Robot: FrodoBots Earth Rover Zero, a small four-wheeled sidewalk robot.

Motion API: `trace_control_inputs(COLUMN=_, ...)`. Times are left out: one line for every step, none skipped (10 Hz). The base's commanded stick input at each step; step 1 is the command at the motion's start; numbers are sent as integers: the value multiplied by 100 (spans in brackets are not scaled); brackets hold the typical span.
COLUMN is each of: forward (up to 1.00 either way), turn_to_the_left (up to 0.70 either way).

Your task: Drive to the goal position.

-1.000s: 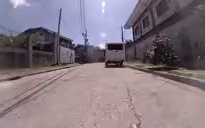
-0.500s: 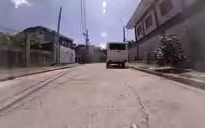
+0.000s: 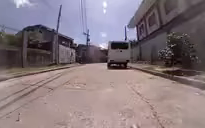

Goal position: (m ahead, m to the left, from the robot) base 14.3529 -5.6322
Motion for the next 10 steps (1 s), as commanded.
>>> trace_control_inputs(forward=100, turn_to_the_left=0)
trace_control_inputs(forward=100, turn_to_the_left=0)
trace_control_inputs(forward=100, turn_to_the_left=0)
trace_control_inputs(forward=100, turn_to_the_left=0)
trace_control_inputs(forward=100, turn_to_the_left=0)
trace_control_inputs(forward=100, turn_to_the_left=0)
trace_control_inputs(forward=100, turn_to_the_left=0)
trace_control_inputs(forward=100, turn_to_the_left=0)
trace_control_inputs(forward=100, turn_to_the_left=0)
trace_control_inputs(forward=100, turn_to_the_left=0)
